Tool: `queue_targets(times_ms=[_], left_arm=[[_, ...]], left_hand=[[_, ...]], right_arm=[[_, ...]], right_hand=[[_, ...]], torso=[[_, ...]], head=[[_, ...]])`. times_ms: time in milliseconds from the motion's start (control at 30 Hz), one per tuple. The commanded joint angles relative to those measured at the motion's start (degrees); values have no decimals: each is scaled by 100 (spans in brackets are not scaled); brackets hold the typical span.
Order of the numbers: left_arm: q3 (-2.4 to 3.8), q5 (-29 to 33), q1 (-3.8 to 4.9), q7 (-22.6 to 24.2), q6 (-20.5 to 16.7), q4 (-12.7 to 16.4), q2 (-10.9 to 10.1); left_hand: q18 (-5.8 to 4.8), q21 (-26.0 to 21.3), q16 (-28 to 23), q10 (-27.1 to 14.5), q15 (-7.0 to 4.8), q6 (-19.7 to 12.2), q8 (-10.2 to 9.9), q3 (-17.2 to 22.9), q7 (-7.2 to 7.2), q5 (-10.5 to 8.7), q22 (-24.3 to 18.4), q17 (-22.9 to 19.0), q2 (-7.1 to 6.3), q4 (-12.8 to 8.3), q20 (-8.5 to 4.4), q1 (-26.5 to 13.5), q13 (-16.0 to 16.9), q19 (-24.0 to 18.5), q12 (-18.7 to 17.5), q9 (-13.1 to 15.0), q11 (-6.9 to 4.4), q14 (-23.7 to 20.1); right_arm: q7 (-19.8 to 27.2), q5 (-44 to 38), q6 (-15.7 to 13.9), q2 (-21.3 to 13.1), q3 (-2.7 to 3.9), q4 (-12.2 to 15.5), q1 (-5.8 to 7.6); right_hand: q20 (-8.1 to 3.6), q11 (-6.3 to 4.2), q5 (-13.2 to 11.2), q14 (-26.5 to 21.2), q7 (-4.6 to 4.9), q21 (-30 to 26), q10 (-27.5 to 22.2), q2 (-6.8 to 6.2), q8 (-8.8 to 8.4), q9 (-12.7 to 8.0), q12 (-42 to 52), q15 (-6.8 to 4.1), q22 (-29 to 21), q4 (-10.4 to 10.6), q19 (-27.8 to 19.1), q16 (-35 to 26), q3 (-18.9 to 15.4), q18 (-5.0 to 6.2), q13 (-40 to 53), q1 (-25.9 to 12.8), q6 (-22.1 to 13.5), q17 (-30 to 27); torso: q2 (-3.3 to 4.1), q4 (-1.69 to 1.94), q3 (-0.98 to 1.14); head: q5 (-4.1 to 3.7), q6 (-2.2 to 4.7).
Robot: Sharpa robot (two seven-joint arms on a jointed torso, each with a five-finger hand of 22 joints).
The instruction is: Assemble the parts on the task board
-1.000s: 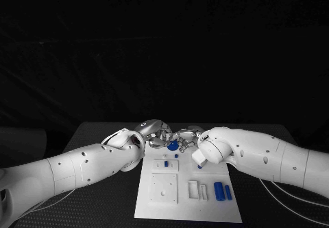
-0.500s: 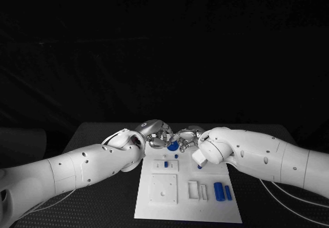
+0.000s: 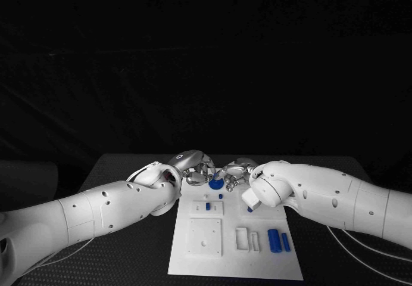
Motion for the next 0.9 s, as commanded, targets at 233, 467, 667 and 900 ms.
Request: queue_targets(times_ms=[233, 467, 667, 900], left_arm=[[-2, 19, -1, -30, 40, 19, -6], [-3, 41, -2, -41, 58, 16, -43], [-3, 835, 0, 22, 90, -32, -140], [-3, 3260, 54, 514, 435, -87, -275]], left_hand=[[93, -24, -33, 35, -19, 3, -44, -37, 19, -4, 83, 6, -25, 5, -395, 85, 6, 51, -31, -26, 6, 1], [94, -26, -37, 36, -18, 0, -46, -36, 20, -3, 82, 5, -27, 4, -395, 89, 8, 52, -35, -26, 6, 2], [91, -60, -92, -58, 25, -167, -149, -36, 79, -22, 73, -4, -66, 62, -374, 60, -5, 54, -133, -65, 57, -2], [159, -219, -287, -345, 192, -580, -358, -114, 262, -1152, 36, -19, -279, 397, -218, -159, -200, -29, -649, -136, 240, -83]], right_arm=[[234, -115, -143, -44, 13, -52, 0], [247, -186, 2, -87, 29, -66, 0], [224, -676, 713, -146, 58, -81, 0], [377, -1402, 1019, -197, 67, -101, 0]], right_hand=[[-21, -46, -20, -14, 75, 39, -2, -71, 46, 206, -35, -47, 105, 24, -10, 37, 11, 34, 22, 7, 234, 13], [-25, -50, -23, -11, 71, 51, 4, -64, 54, 229, -33, -52, 106, 22, -4, 48, 17, 34, 34, 14, 238, 19], [-25, -49, -32, -16, 72, 56, -1, -47, 52, 245, -37, -55, 105, 23, -8, 51, 18, 34, 42, 10, 226, 21], [-23, -43, -49, -41, 79, 61, -22, -20, 47, 275, -50, -59, 103, 21, -23, 49, 4, 34, 56, -9, 193, 25]], torso=[[1, 3, 2], [2, -1, 6], [-6, -2, 8], [0, -9, 10]], head=[[10, 1], [13, -4], [16, 22], [-4, 52]])
